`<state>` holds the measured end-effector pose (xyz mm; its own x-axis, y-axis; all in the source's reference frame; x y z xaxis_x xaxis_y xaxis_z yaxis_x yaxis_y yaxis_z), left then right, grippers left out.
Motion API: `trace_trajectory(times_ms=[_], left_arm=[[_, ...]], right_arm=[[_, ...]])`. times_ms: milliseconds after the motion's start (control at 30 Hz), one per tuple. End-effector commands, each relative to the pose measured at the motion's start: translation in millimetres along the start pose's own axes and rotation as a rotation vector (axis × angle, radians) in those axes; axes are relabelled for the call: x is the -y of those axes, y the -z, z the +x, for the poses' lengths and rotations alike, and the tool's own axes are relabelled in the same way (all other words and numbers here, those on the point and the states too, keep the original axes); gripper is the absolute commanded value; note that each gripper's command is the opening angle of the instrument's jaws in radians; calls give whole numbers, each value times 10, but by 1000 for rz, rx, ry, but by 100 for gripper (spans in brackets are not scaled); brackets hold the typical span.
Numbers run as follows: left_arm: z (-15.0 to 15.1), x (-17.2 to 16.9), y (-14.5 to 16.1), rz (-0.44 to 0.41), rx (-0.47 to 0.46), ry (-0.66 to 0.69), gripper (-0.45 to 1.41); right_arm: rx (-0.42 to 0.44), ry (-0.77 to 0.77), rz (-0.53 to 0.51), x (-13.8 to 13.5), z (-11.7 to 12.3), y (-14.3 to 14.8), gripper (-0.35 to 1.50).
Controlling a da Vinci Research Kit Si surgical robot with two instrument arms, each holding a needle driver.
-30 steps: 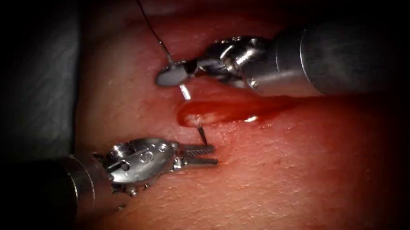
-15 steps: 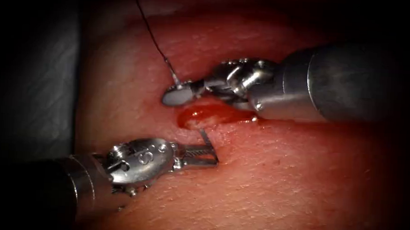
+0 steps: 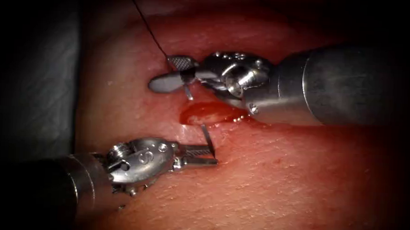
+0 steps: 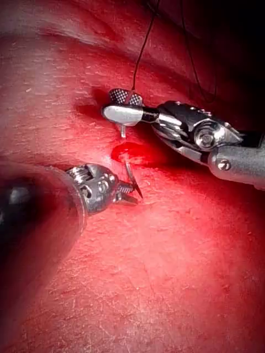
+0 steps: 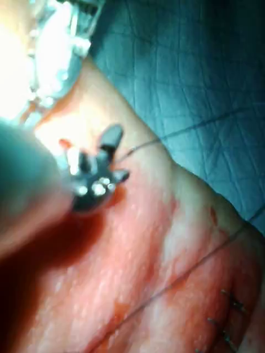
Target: Wound Closure
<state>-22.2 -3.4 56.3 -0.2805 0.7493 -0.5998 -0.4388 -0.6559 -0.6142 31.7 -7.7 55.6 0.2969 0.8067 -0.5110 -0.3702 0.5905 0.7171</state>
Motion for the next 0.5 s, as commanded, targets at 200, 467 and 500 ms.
trace_trajectory(times_ms=[200, 467, 500], left_arm=[[-5, -1, -8, -2, 1, 1, -15], [-4, -1, -7, -3, 1, 2, -15], [-4, -1, -7, -3, 1, 2, -15]], right_arm=[[36, 47, -26, 2, -4, -7, 62], [137, 64, -123, 2, -11, 0, -35], [150, 63, -115, 2, -15, 1, -35]])
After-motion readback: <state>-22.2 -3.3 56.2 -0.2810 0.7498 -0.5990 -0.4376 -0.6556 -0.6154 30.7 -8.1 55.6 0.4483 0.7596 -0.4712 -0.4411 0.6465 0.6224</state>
